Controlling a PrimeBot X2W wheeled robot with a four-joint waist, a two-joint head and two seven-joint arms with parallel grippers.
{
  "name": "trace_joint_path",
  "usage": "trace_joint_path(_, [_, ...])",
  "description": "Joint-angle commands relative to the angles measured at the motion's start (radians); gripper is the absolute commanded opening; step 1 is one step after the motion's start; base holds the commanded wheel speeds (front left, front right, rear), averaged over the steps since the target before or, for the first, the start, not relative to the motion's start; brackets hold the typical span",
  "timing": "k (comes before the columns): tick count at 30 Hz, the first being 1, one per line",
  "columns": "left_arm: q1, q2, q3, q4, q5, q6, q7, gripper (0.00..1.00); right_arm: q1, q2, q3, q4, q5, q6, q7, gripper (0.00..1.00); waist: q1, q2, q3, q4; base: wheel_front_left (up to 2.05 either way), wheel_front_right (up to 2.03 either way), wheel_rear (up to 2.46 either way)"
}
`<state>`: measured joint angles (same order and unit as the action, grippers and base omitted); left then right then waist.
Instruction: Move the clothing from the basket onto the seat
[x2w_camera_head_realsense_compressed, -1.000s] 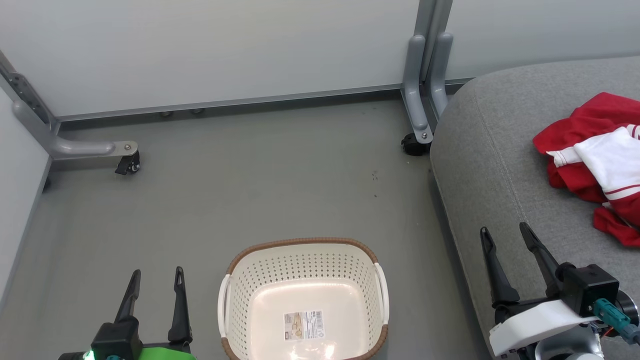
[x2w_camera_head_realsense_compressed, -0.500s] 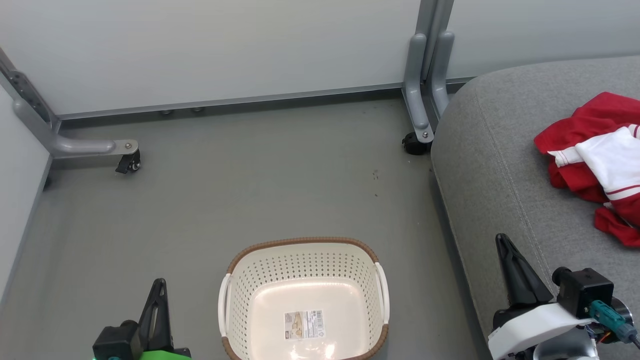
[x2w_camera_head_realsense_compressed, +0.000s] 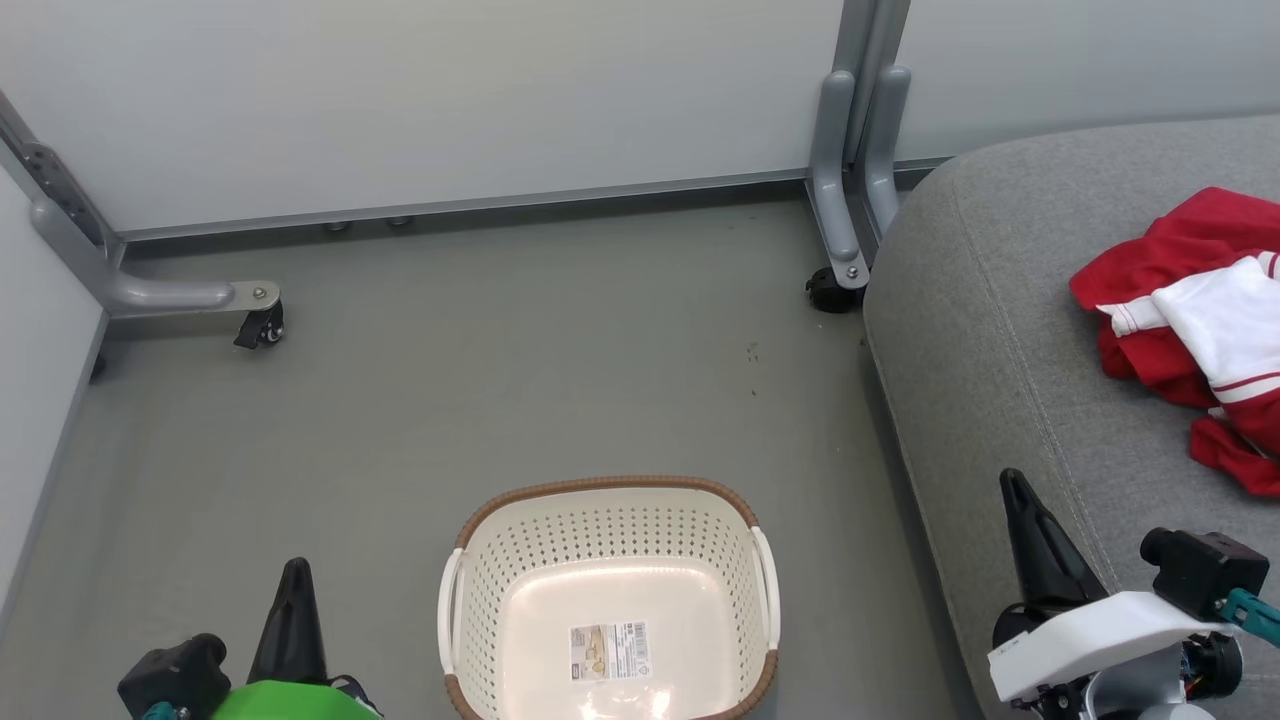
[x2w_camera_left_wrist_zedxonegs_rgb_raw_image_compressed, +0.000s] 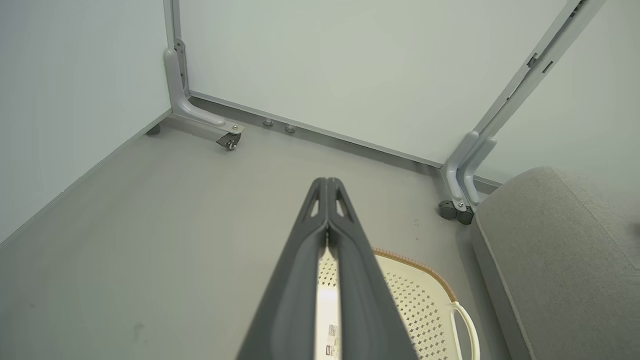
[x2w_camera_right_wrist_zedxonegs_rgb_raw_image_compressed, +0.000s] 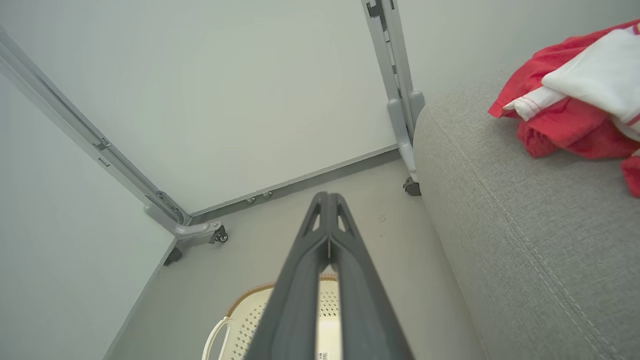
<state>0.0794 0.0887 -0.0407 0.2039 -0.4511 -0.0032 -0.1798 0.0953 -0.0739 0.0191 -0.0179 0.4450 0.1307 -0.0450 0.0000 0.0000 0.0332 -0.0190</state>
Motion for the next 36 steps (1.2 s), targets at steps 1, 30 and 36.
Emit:
trace_joint_path(1, [-0.034,0.003,0.009,-0.009,-0.048,-0.009,0.01,0.0,-0.027,-0.007,-0.003,-0.002,0.05,0.0,0.006,0.0,0.0,0.0,0.0,0.0,0.0,0.0,0.0])
trace_joint_path(30, [-0.095,-0.013,0.064,0.008,-0.461,-0.054,0.115,0.0,-0.095,-0.016,-0.025,0.093,0.487,0.0,0.041,0.0,0.0,0.0,-0.008,0.005,0.0,0.0,0.0])
trace_joint_path(36, [-0.107,-0.015,0.074,0.011,-0.535,-0.062,0.134,0.0,-0.107,-0.017,-0.03,0.111,0.564,0.0,0.049,0.0,0.0,0.0,-0.01,0.006,0.0,0.0,0.0])
